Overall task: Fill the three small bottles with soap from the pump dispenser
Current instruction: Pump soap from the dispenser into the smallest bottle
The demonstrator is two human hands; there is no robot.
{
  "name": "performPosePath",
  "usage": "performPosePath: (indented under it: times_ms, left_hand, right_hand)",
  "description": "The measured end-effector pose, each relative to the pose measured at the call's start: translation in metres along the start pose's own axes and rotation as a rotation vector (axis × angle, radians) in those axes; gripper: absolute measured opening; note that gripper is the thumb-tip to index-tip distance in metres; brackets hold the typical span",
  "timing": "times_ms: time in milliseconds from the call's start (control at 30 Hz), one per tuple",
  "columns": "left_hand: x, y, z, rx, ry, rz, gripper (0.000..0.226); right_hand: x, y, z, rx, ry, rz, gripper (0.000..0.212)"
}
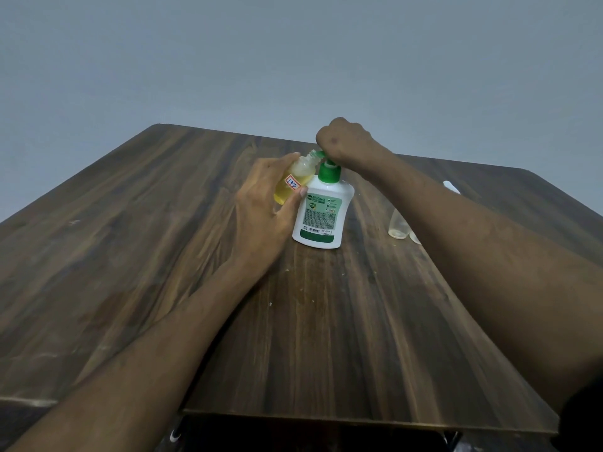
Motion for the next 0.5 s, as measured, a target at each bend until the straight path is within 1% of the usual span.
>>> performPosePath:
  times_ms: [133,200,333,433,500]
  left_hand:
    - [0.0009,0.0,-0.0006,0.004,0.003,0.006,0.041]
    - [-0.0004,-0.0007,-0.0003,0.001,-0.001,0.005,0.041]
    - [0.0014,0.0009,-0.0011,0.006,0.001,0.008,0.041]
    - [0.0012,0.0007,-0.0003,0.002,0.006,0.007,0.041]
    - [0.0009,0.0008,0.0001,-0.005,0.003,0.01,0.041]
  right_hand:
    - [-0.0048,-0.0007,-0.0054,0.018,0.04,-0.014,0.015]
    - [-0.004,0.0008,-0.0018,0.001,0.028,-0.006,0.015]
    - [-0.0061,0.0022,-0.0035,0.003,0.027,-0.012,0.006]
    - [-0.0032,0.0032,-0.0038,0.013,0.009,-0.006,0.006]
    - [-0.0034,0.0031,-0.0005,-0.007,0.008,-0.008,0.013]
Point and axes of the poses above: each hand's wrist, its own y-axis away from the middle knuckle, its own z-axis out of the palm, x = y × z, the point moved 9 cm from there along -y, towards the middle knuckle, and after that the axes turned 15 degrees about -z, right-handed, at the moved point
